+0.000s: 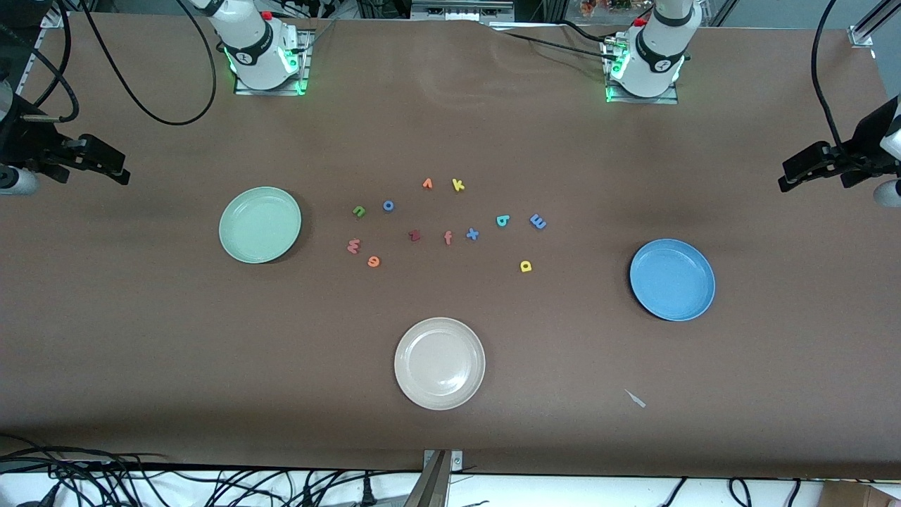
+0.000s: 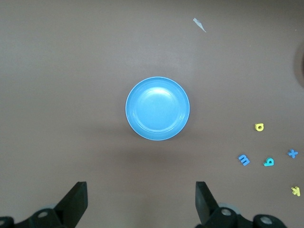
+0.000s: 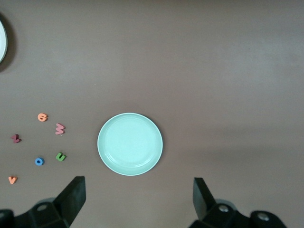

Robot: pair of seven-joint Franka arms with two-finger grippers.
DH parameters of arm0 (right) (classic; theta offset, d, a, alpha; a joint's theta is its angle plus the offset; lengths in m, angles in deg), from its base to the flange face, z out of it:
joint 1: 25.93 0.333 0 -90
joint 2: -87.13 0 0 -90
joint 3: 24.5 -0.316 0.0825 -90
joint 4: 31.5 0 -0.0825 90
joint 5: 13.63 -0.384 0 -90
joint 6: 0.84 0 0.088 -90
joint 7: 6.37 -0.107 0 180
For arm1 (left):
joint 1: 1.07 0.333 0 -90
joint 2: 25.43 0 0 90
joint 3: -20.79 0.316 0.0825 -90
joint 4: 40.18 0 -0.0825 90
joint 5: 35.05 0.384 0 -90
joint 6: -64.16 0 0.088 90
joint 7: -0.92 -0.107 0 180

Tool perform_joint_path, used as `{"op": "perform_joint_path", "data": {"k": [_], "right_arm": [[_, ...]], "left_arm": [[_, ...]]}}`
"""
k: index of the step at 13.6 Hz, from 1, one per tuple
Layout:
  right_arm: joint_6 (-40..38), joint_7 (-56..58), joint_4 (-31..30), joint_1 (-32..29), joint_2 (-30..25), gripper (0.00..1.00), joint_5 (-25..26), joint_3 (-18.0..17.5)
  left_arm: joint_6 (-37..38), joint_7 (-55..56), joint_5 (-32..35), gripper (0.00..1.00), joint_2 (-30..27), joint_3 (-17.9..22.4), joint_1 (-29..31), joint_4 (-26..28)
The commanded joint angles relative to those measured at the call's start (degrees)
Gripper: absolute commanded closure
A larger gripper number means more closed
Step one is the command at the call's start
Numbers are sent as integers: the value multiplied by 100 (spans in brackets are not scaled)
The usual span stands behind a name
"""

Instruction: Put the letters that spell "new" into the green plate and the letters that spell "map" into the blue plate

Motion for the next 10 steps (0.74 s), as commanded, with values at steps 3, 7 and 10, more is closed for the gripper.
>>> {"op": "perform_joint_path", "data": {"k": [3,7,10], "right_arm": [[-79,116,-77,-56,-113,0,2,-16],[-132,116,-60,-56,-113,0,2,-16],[-141,98,-69,-56,-131,0,2,-24]], "left_arm": [[-23,-139,-168,0,-4,28,15,-35],[-23,-131,-168,0,5,28,15,-35],[-23,-139,-168,0,5,28,15,-35]]}}
